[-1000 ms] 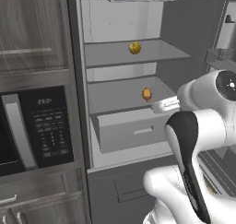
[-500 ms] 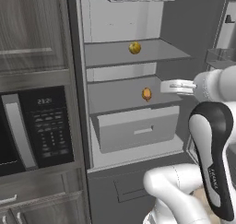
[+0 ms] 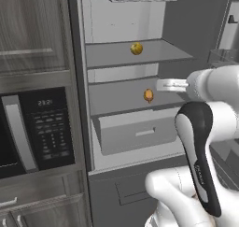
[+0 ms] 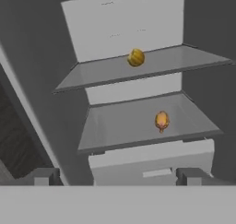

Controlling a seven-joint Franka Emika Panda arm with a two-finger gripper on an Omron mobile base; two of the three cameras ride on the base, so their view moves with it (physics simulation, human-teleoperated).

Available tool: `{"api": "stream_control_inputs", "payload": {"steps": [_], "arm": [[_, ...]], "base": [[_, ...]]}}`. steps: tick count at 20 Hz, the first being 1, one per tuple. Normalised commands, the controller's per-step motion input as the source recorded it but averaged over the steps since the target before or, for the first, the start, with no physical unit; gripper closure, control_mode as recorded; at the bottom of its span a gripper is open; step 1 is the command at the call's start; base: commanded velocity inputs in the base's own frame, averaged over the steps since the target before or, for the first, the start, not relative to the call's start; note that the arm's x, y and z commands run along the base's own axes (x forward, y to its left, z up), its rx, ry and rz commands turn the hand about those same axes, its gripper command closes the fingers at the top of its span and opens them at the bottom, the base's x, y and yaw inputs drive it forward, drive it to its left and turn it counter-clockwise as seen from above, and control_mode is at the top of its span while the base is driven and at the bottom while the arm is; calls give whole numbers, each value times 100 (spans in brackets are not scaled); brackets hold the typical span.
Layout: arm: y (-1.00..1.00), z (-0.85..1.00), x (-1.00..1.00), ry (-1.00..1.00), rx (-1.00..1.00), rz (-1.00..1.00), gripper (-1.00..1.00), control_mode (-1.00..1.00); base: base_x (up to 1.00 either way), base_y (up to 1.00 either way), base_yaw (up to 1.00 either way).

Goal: Place one squash and one chicken drumstick in each tupperware on the nearby counter, to pack two identical lunches.

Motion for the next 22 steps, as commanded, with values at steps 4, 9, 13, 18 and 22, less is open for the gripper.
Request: {"api": "stream_control_inputs", "payload": {"steps": [4, 9, 13, 18, 22], "arm": [[-17, 30, 14, 1, -9, 0, -100, -100], [-12, 15, 37, 0, -6, 0, -100, -100], [0, 0, 62, 0, -4, 0, -100, -100], [0, 8, 62, 2, -1, 0, -100, -100], [0, 11, 56, 2, 0, -2, -100, -100]], "base": [[0, 0, 0], [0, 0, 0], [0, 0, 0], [0, 0, 0], [0, 0, 0]]}}
